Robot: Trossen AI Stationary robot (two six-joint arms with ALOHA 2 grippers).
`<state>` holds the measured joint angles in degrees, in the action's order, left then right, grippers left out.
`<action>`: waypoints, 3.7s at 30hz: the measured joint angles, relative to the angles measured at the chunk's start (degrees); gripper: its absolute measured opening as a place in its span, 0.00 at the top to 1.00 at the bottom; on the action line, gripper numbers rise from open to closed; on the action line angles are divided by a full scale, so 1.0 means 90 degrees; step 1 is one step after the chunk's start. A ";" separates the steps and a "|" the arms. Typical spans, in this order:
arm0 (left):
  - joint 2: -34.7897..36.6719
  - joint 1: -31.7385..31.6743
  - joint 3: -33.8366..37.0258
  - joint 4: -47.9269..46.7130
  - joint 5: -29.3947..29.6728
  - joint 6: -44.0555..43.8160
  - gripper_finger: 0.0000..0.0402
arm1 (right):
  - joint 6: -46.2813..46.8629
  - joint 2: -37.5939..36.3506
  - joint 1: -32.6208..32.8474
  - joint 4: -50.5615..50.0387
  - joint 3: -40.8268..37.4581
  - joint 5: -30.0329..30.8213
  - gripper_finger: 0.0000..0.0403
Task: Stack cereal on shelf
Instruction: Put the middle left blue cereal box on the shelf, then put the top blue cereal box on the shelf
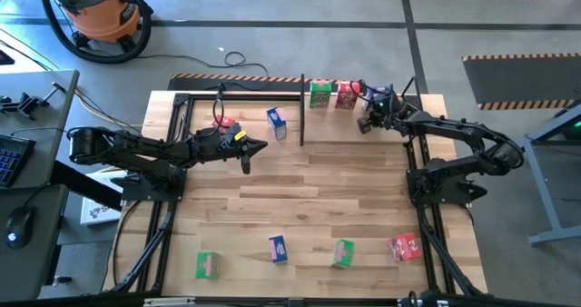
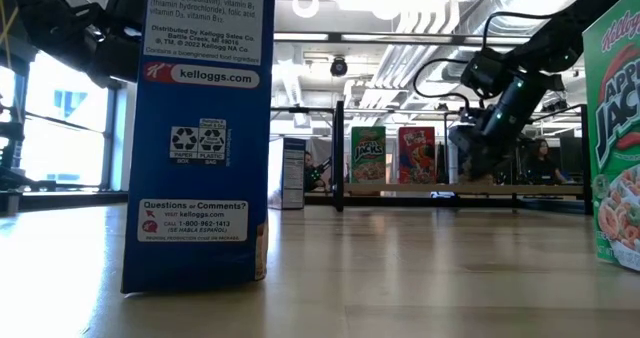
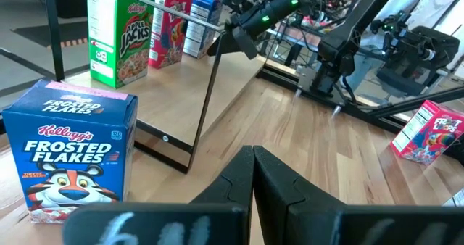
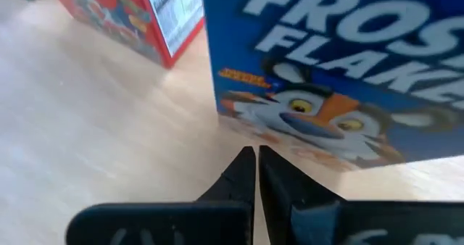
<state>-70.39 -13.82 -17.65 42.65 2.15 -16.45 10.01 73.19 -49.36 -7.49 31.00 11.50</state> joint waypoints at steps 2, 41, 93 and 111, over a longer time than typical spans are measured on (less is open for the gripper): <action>0.0000 -0.0001 0.0000 -0.0002 0.0000 0.0000 1.00 | -0.0054 0.0000 0.0000 0.0114 0.0000 0.0006 1.00; 0.0036 -0.1291 -0.0683 -0.0871 -0.0915 0.0358 0.98 | -0.0141 -0.1598 0.3702 0.0966 0.0530 0.0558 1.00; -0.3345 -0.1552 -0.3574 -0.4343 -0.4179 0.2386 1.00 | 0.0094 -0.0769 0.5186 0.1602 0.0537 0.0103 0.57; -0.3339 -0.0940 -0.3322 -0.3300 -0.4044 0.1851 1.00 | 0.0447 0.1165 0.5446 0.3638 0.0545 0.0106 0.19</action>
<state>-100.44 -22.28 -47.55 12.95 -34.24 0.21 14.03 83.67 -0.35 25.25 35.91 12.45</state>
